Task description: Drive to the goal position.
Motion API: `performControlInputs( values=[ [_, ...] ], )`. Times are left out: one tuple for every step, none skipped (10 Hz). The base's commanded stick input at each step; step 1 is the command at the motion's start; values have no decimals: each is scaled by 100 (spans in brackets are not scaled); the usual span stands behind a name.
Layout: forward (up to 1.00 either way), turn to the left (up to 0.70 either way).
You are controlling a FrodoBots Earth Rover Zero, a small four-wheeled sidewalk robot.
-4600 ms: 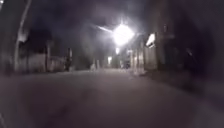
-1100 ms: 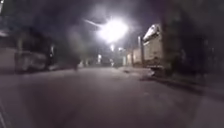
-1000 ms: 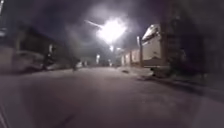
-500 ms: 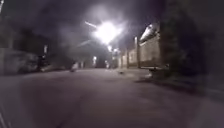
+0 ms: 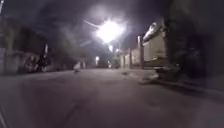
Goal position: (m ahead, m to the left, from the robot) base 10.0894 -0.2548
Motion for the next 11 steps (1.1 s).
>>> performControlInputs(
  values=[
    [70, 0],
    [70, 0],
    [70, 0],
    [70, 0],
    [70, 0],
    [70, 0],
    [70, 0],
    [70, 0],
    [70, 0],
    [70, 0],
    [70, 0]
  ],
)
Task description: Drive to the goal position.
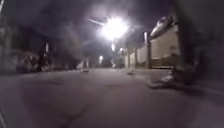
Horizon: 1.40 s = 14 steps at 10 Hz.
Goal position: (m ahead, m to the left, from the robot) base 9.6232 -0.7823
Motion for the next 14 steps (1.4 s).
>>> performControlInputs(
  values=[
    [70, 0],
    [70, 0],
    [70, 0],
    [70, 0],
    [70, 0],
    [70, 0],
    [70, 0],
    [70, 0],
    [70, -7],
    [70, -19],
    [70, -31],
    [70, -35],
    [70, -35],
    [70, -34]
  ],
)
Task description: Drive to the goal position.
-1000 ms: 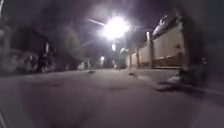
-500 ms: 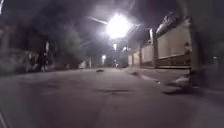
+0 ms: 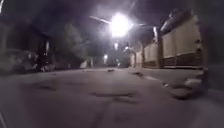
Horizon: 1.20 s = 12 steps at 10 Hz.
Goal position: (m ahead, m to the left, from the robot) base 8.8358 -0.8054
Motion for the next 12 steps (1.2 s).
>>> performControlInputs(
  values=[
    [70, -28],
    [70, -22],
    [70, -16],
    [70, -10],
    [70, -5],
    [70, 0],
    [70, 0],
    [70, 0],
    [70, 0],
    [70, 0],
    [70, 0],
    [70, 0]
  ],
)
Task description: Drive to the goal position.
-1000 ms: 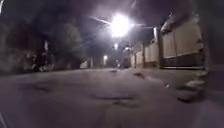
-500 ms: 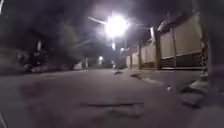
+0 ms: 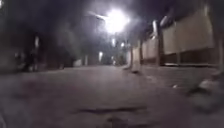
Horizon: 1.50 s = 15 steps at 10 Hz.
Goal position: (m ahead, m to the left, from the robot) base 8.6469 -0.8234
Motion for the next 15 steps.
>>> performControlInputs(
  values=[
    [70, 0],
    [70, 0],
    [70, 0],
    [70, 0],
    [70, 0],
    [70, 0],
    [70, 0],
    [70, 0],
    [70, 0],
    [70, 0],
    [70, 0],
    [70, 0],
    [70, 0],
    [70, 0],
    [70, 0]
  ],
)
